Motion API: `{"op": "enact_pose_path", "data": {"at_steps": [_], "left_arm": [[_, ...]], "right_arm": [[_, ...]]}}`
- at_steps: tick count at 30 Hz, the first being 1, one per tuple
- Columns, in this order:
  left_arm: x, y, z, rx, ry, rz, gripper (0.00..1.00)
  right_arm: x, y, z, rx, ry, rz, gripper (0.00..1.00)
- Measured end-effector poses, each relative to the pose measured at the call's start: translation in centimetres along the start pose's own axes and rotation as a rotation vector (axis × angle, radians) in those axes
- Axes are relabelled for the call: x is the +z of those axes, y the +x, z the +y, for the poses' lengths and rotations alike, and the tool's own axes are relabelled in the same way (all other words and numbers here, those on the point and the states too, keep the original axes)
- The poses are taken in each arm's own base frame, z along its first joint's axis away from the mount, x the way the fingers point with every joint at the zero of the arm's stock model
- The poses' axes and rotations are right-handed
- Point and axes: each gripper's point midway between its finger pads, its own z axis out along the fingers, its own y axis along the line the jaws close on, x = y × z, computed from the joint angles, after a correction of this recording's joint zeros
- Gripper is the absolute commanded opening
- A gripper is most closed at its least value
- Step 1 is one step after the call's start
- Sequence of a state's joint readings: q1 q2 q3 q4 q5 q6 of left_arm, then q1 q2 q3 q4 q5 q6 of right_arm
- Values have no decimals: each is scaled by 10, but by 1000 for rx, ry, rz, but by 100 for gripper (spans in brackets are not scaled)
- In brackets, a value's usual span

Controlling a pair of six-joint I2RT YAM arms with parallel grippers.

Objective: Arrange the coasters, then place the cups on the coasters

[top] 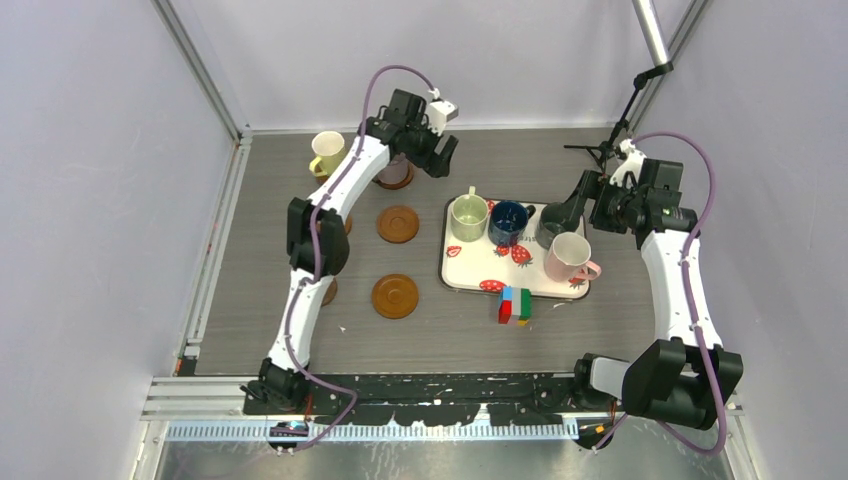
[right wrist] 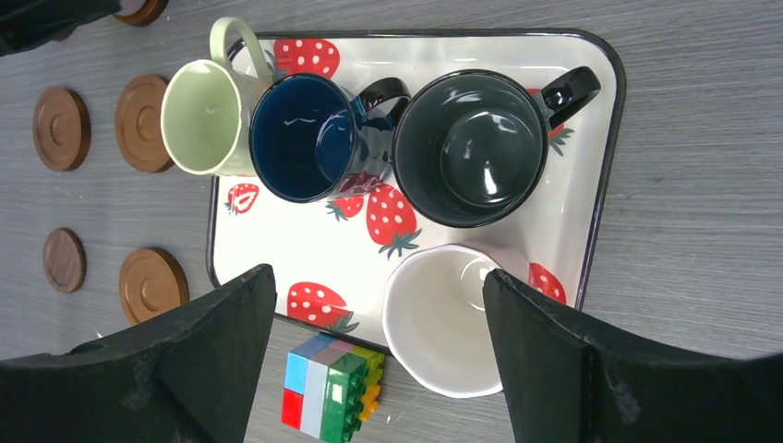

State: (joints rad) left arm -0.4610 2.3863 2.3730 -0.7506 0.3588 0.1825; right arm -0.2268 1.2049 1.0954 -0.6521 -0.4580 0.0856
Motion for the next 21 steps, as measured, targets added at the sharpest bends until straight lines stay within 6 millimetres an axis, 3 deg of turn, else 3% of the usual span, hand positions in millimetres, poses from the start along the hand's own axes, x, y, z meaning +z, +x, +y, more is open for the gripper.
{"op": "enact_pose_path", "data": {"at_steps": [3,8,16,21], "left_arm": [[18,4,-1,-13,7,7,87],[39,12,-20,-16,31,29,88],[55,-11,-46,9,53,-31,88],[64,-6,-56,22,62,-18,85]], "right_arm": [[1,3,0,4,-3,8,86],[2,6,0,7,-10,16,86],[2,7,1,8,-14,18,86],[3,9,0,10,-14,22,86]]}}
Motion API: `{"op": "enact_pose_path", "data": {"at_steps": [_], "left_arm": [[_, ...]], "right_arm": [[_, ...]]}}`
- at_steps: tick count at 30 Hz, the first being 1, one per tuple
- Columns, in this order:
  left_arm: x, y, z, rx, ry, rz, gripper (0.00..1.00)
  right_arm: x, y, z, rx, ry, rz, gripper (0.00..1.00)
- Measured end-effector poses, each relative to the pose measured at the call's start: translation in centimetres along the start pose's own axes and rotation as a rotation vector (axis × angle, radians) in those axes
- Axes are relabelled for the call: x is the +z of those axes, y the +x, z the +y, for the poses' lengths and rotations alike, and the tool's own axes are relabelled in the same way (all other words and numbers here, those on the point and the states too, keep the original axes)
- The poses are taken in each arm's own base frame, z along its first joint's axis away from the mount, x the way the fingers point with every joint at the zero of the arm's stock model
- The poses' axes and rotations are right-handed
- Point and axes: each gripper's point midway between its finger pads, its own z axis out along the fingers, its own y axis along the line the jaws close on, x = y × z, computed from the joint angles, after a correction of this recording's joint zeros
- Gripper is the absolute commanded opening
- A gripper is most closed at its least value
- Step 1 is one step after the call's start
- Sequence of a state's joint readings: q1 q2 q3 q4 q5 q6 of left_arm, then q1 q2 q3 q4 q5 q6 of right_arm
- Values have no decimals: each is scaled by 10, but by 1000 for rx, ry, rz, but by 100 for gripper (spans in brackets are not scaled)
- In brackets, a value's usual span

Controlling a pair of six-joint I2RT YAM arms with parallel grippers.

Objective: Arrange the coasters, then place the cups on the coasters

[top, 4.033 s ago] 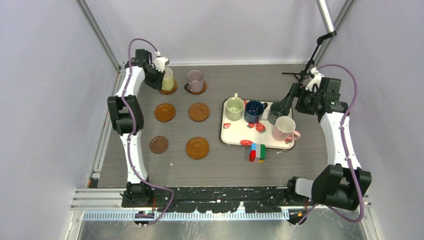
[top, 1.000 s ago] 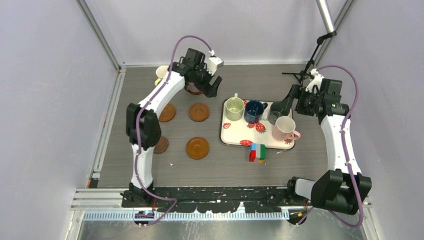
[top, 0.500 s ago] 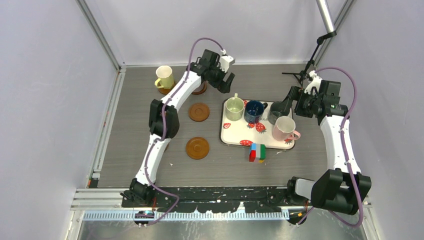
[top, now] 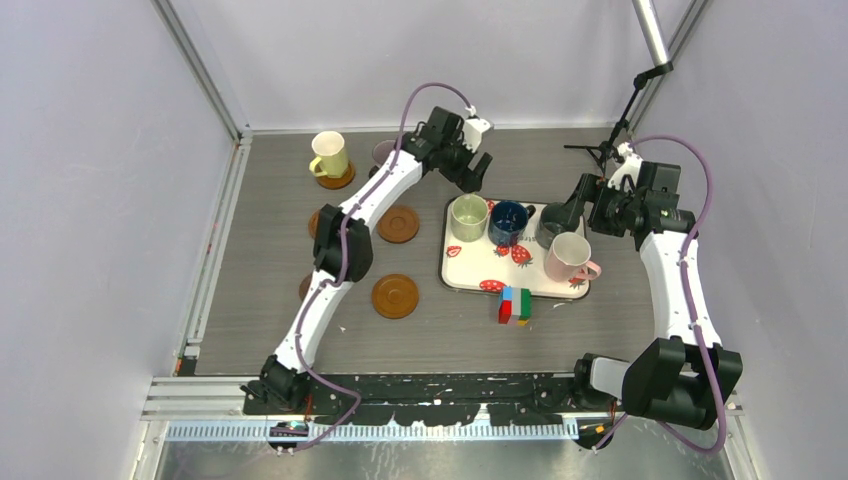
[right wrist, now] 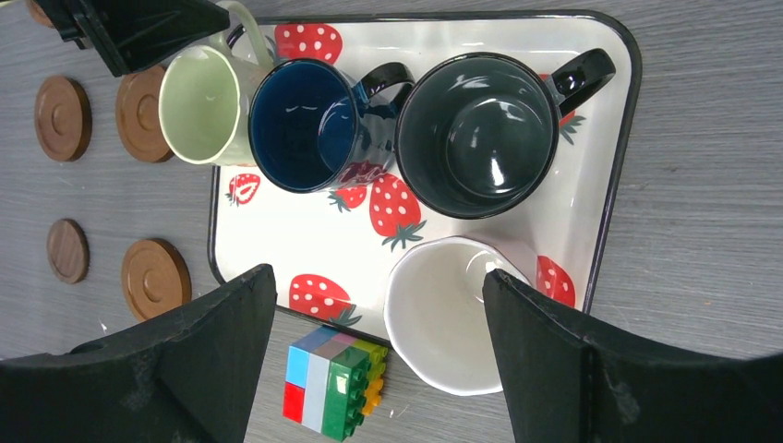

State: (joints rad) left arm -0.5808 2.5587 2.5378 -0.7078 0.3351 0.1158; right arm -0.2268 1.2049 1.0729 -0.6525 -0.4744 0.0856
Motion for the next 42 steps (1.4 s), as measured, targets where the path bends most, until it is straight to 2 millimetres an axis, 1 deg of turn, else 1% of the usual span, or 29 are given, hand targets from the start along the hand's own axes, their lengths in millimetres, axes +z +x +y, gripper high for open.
{"op": "enact_pose_path", "data": {"at_steps": [4,11,13,16,21,29,34,42], "left_arm": [[7,8,-3,24,-7,26,82],[12,14,-2,42,-31,38,72],[12,19,0,45,-38,51,69],[9,34,-2,37,-40,93,65],[-1,51,-6,17,-41,151,60],[-27,64,-20,1,-23,203,58],[-45,73,-36,3,7,240,56],[-67,101,-65,1,98,316,56]], "right_arm": [[1,2,0,2,0,4,86],[1,2,-1,3,1,5,87],[1,2,-1,2,1,5,86],[1,2,-1,3,1,5,86],[1,2,-1,3,1,5,86],[1,2,-1,2,1,5,86],[1,2,-1,2,0,4,86],[1,2,0,2,0,4,86]]}}
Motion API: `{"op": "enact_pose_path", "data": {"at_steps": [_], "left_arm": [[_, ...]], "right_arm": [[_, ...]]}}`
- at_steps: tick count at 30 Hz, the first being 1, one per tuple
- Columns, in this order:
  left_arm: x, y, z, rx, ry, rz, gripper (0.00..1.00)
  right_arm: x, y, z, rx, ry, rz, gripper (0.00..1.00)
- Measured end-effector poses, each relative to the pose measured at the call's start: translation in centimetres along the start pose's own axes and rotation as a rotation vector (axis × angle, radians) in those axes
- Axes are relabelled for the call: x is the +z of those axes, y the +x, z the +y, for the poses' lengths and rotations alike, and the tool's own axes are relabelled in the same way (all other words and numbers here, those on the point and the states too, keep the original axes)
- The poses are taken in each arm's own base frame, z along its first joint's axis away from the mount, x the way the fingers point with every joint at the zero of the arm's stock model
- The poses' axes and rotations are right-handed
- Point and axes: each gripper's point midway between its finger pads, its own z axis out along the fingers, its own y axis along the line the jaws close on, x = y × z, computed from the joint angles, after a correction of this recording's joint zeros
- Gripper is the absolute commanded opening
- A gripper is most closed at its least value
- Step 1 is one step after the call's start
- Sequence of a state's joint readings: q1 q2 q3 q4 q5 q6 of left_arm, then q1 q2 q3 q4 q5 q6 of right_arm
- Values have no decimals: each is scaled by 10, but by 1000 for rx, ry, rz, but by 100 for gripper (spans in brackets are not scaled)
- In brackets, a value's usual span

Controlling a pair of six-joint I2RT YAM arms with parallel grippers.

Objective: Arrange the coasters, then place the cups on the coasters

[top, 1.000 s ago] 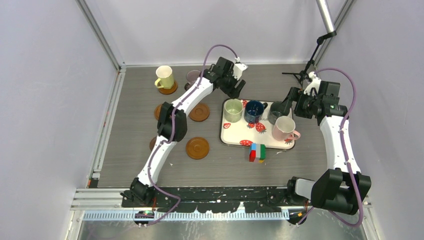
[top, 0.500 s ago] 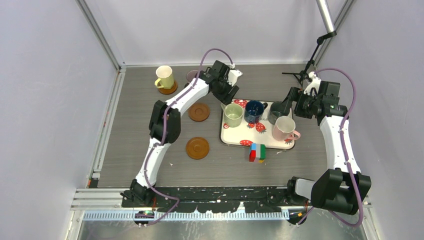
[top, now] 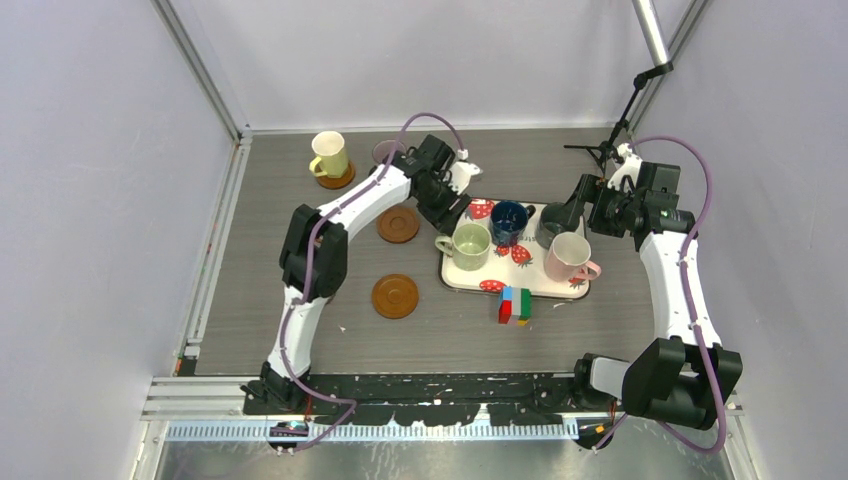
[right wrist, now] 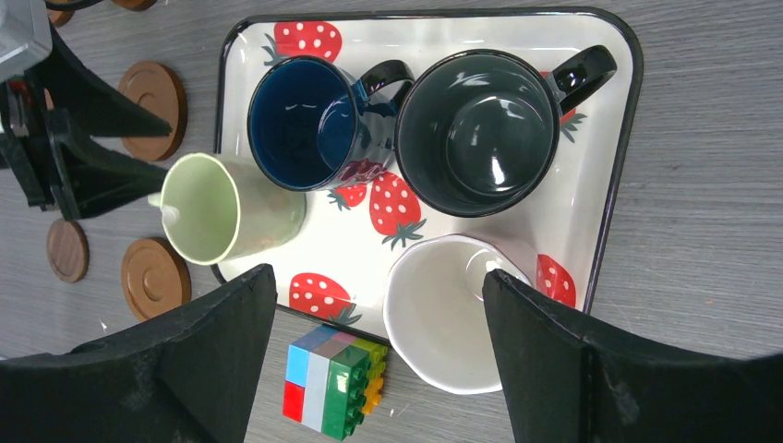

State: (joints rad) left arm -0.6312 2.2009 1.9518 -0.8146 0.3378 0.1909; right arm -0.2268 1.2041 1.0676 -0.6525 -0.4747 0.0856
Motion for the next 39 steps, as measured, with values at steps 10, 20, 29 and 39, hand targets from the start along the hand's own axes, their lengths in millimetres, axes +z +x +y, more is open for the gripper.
{"op": "enact_pose_path", "data": {"at_steps": [10,20,29,39], "left_arm": [[-56,33,-33,100,45,13,83],[-70,32,-47,211,49,-36,83],[-14,58,-54,226,45,20,72],[12,45,-47,200,16,-43,52]], "right_arm": [[-1,0,1,-1,-5,-2,86],[-1,0,5,-1,-24,0,86],[-5,0,9,10,-32,-7,86],[-18,-2,16,6,-38,-37,86]]}}
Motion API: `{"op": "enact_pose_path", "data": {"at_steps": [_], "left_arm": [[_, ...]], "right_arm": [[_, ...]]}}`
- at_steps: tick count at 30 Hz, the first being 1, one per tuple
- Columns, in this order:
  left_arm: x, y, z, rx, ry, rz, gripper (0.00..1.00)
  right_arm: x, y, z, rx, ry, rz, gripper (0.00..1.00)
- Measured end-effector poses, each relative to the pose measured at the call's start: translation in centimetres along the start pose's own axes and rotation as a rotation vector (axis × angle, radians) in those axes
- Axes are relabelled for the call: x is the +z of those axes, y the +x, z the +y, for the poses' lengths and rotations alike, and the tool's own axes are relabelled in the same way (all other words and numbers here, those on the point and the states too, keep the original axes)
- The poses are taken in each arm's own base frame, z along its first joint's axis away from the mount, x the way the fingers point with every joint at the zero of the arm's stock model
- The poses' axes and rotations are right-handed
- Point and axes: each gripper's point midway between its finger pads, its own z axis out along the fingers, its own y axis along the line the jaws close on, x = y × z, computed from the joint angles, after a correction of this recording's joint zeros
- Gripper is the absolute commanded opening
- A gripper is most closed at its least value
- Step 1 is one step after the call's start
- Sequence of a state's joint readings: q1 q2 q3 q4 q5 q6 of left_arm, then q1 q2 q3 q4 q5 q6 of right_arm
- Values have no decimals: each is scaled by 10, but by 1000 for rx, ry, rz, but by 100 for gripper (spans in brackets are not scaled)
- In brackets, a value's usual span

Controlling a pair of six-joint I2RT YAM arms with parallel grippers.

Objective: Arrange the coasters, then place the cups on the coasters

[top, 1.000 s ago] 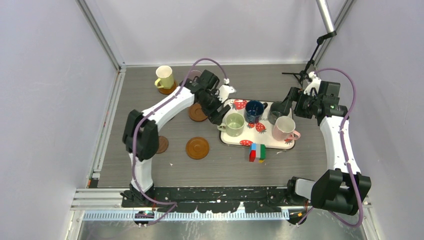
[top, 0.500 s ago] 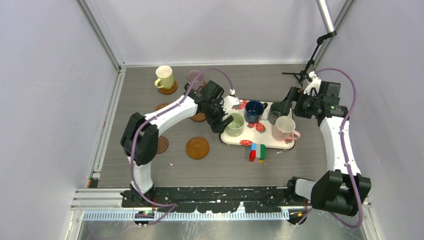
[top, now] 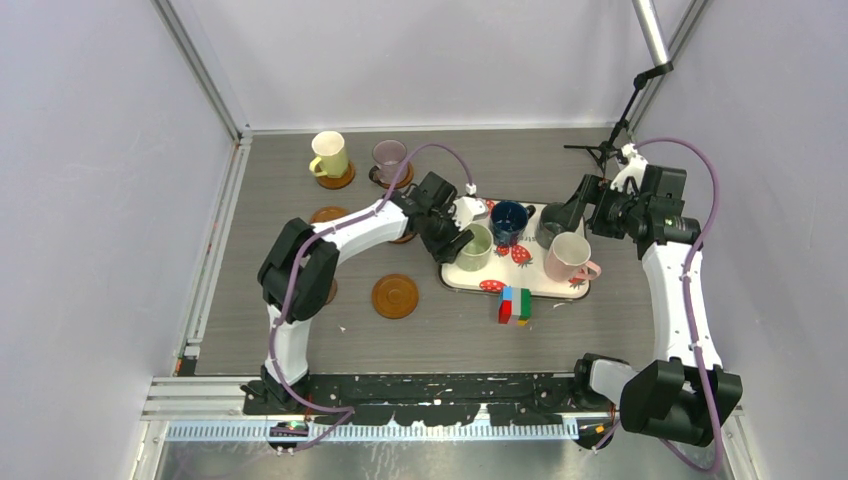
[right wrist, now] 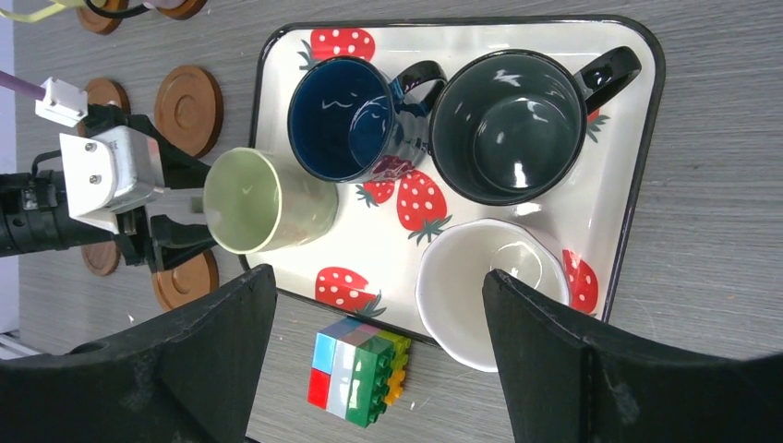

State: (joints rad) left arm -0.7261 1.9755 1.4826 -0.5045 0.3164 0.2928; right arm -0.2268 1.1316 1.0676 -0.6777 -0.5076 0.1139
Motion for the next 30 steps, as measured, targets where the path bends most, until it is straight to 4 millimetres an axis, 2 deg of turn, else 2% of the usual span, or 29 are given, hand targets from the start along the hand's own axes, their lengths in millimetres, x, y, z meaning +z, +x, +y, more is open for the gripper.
{"op": "enact_pose_path", "data": {"at_steps": [7,12,14,16,21,24,27,30], "left_arm": [[10,5,1,-38,-24,-11,20],[10,4,1,-54,-35,-15,9],[7,5,0,-65,-34,-15,2],[-1,6,-4,-74,-28,-9,0],[-40,-2,-10,-75,-38,-39,0],[-75,-3,-8,-78,-63,-78,0],[-110,-1,8,-110,-113,-136,0],[-136,11,34,-169,-172,-182,0]], "right_arm": [[-1,-1,-1,-1,9,-8,86],[0,0,-4,-2,21,-12,86],[1,0,-5,-2,26,-13,86],[1,0,-6,-2,30,-14,86],[-2,-2,-5,-9,32,-26,86],[-4,-4,-3,-17,29,-41,86],[-4,-5,-3,-18,29,-43,86],[-4,-5,-3,-19,29,-44,86]]}}
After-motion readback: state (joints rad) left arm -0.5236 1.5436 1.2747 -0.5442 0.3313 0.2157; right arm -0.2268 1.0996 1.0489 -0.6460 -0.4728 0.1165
